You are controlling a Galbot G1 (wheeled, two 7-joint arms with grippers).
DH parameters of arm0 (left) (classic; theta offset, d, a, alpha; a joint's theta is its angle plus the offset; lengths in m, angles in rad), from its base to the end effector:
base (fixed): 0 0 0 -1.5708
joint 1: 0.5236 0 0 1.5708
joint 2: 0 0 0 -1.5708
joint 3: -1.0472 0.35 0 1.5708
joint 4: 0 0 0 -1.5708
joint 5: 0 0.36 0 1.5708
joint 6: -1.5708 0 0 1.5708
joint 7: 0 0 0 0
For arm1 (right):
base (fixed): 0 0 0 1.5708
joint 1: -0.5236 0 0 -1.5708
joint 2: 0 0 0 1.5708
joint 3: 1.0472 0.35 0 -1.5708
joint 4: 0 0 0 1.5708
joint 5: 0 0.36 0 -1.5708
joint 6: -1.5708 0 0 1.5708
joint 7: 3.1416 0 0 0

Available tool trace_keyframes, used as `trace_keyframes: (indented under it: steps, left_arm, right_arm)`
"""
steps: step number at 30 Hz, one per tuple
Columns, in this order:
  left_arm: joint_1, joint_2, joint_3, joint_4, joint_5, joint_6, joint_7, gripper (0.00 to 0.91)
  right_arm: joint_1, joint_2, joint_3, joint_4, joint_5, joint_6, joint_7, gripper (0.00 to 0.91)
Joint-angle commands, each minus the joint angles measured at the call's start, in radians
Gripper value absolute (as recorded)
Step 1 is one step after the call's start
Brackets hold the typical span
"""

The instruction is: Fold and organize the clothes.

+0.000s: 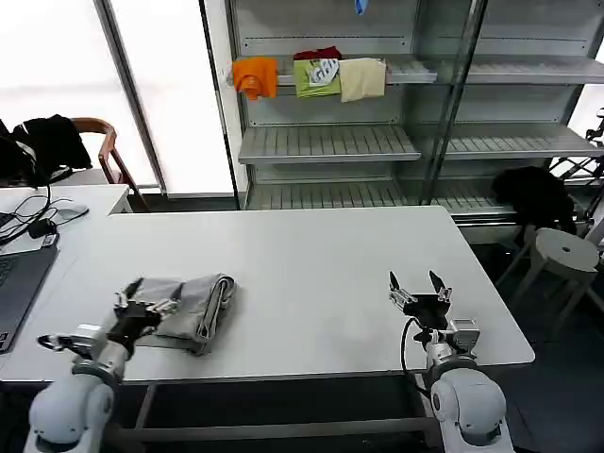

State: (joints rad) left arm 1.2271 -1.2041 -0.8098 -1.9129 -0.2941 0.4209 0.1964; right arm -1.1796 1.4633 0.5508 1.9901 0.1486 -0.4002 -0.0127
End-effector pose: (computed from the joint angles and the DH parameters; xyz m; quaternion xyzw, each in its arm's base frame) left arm 0.2879 0.1716 -0.2350 -0.0127 -0.9944 -0.0405 0.0968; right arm 0.2992 -0.0307 -0.2429 0.0219 -0.9980 -0.0157 0.0565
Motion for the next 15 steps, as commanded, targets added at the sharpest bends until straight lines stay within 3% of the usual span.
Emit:
trace_keyframes:
  steps: [1,15]
  left_arm:
    - [-0.085,0.181,-0.155,0.321,-0.190,0.001,-0.071,0.907]
    - [-0.068,0.108,-0.084,0.315,-0.107,0.072,-0.015,0.907]
  right_arm:
    - [0.004,0.001,-0.014,-0.008,-0.006,0.001,0.001,0.907]
    - [-0.011,-0.008,-0.004,0.002,-0.003,0.010,0.001,0.907]
